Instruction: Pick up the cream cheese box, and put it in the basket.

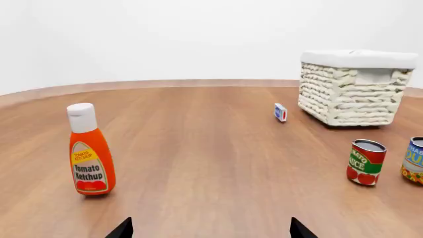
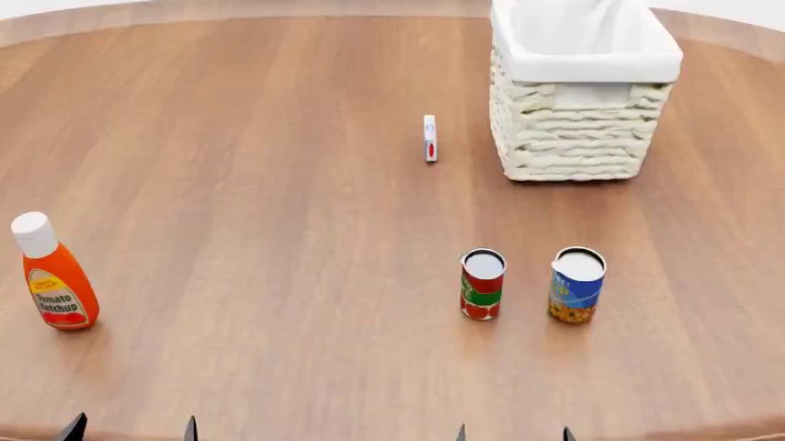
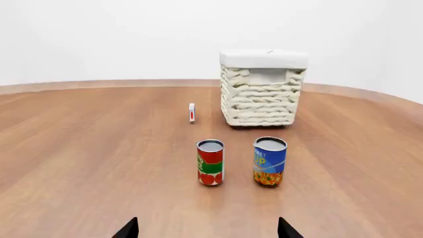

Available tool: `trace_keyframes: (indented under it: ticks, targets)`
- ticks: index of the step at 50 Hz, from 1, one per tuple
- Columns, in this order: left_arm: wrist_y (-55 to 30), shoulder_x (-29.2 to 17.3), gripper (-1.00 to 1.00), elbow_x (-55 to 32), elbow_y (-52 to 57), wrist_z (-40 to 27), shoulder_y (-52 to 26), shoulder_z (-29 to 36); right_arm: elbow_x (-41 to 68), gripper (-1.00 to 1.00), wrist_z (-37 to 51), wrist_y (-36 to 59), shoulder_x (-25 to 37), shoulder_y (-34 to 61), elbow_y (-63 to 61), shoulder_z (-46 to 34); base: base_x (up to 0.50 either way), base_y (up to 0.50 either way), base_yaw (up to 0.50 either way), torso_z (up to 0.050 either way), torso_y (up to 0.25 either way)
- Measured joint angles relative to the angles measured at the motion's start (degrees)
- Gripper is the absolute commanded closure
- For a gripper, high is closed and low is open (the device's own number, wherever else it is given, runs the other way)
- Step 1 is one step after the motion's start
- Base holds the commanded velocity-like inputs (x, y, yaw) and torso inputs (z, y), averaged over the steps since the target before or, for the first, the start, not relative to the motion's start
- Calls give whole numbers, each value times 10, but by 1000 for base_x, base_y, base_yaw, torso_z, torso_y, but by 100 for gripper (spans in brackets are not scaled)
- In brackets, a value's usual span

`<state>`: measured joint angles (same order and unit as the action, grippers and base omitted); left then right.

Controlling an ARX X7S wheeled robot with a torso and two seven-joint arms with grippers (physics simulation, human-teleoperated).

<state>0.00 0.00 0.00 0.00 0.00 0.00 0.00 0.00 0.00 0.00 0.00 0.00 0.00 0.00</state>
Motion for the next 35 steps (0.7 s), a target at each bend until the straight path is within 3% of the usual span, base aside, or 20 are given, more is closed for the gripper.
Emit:
trace_keyframes:
  ticks: [18, 35]
  targets:
    - [-5, -24, -100, -26, 21, -22, 6, 30, 29, -100, 40, 25, 30, -4, -37, -32, 0, 0, 0, 0, 0]
    - [-73, -53, -100, -67, 244, -40, 55, 37, 25, -100, 64, 118, 62, -40, -270, -59, 0, 0, 0, 0, 0]
